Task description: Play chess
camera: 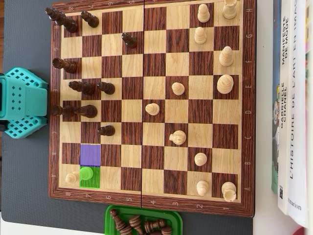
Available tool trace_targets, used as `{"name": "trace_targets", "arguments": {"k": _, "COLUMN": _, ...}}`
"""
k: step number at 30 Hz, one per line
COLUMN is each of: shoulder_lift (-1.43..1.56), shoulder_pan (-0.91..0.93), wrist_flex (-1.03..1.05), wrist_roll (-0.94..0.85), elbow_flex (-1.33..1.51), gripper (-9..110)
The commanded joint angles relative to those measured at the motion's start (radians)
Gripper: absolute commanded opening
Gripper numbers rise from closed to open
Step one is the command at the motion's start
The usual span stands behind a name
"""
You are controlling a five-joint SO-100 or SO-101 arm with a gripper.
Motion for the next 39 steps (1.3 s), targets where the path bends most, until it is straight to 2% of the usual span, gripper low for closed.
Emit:
{"name": "trace_targets", "arguments": {"k": 1, "shoulder_lift": 0.017, "shoulder_pan": 0.008, "wrist_flex": -0.115, "wrist_roll": -0.005, "elbow_flex": 0.020, "gripper": 16}}
{"name": "trace_targets", "arguments": {"k": 19, "shoulder_lift": 0.017, "shoulder_pan": 0.009, "wrist_flex": -0.793, "wrist_roll": -0.006, "elbow_flex": 0.020, "gripper": 16}}
{"name": "trace_targets", "arguments": {"k": 26, "shoulder_lift": 0.017, "shoulder_pan": 0.011, "wrist_flex": -0.917, "wrist_roll": -0.006, "elbow_flex": 0.020, "gripper": 16}}
{"name": "trace_targets", "arguments": {"k": 39, "shoulder_lift": 0.017, "shoulder_pan": 0.051, "wrist_flex": -0.919, "wrist_roll": 0.003, "elbow_flex": 0.020, "gripper": 16}}
